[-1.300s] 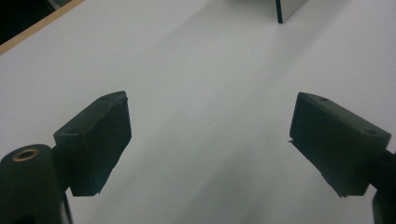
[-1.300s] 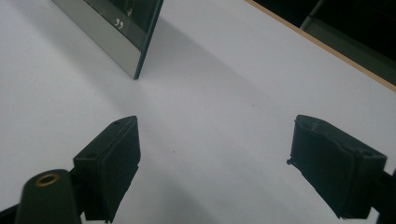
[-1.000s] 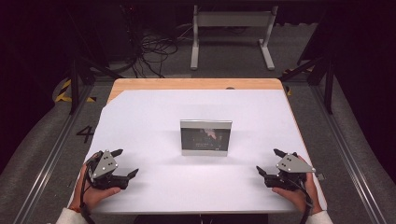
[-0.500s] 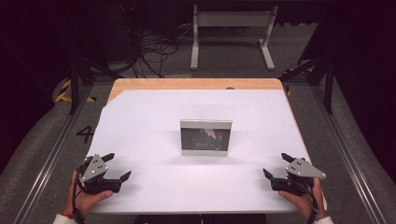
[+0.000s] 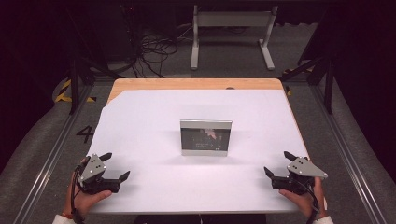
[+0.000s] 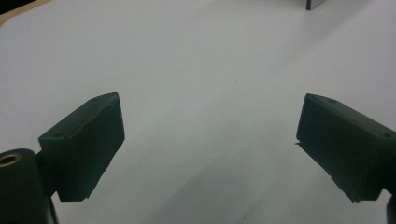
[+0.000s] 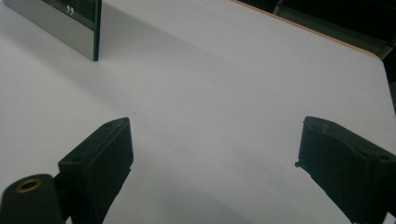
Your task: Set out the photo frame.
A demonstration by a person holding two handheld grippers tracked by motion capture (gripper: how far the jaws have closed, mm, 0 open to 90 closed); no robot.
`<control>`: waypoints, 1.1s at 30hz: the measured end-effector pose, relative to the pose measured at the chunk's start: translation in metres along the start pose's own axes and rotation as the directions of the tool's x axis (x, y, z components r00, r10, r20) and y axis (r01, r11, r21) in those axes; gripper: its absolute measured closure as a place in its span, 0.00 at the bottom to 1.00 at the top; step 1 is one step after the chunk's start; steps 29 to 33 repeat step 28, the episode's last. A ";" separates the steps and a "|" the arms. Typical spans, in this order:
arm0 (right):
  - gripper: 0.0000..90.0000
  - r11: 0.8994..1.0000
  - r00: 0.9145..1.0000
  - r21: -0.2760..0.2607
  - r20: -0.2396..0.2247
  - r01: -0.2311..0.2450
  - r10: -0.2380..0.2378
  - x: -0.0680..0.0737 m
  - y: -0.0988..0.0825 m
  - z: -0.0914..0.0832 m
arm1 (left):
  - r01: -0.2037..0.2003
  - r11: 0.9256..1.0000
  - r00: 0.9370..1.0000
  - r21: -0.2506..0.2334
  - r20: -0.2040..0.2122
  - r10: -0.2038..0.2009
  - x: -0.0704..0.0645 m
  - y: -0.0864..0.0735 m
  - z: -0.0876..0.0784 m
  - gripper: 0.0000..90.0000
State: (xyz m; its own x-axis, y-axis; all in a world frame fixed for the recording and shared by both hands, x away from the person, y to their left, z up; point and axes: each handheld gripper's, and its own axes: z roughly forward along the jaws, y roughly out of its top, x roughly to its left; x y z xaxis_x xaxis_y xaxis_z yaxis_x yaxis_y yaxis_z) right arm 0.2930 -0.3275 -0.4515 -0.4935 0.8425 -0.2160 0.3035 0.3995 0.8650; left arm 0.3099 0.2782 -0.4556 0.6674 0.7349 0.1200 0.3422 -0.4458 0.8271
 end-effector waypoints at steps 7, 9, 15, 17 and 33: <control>0.12 1.000 1.000 0.009 0.010 0.001 -0.001 -0.001 0.000 0.001 | 0.009 1.000 1.000 0.005 0.004 -0.009 0.000 0.000 0.001 0.07; 0.12 1.000 1.000 0.008 0.007 0.000 0.000 0.000 0.000 0.001 | 0.002 1.000 1.000 0.005 0.003 -0.002 0.000 0.000 0.002 0.07; 0.12 1.000 1.000 0.011 0.009 0.009 -0.010 0.000 0.000 0.001 | 0.002 1.000 1.000 0.014 0.003 -0.002 0.000 0.000 0.003 0.07; 0.12 1.000 1.000 0.007 0.008 0.008 -0.008 0.000 0.000 0.001 | -0.005 1.000 1.000 0.019 0.000 0.005 0.000 0.000 0.004 0.07; 0.12 0.999 0.999 -0.004 0.011 0.032 -0.032 0.004 0.004 -0.002 | -0.006 1.000 1.000 0.021 -0.001 0.007 -0.001 0.001 0.007 0.07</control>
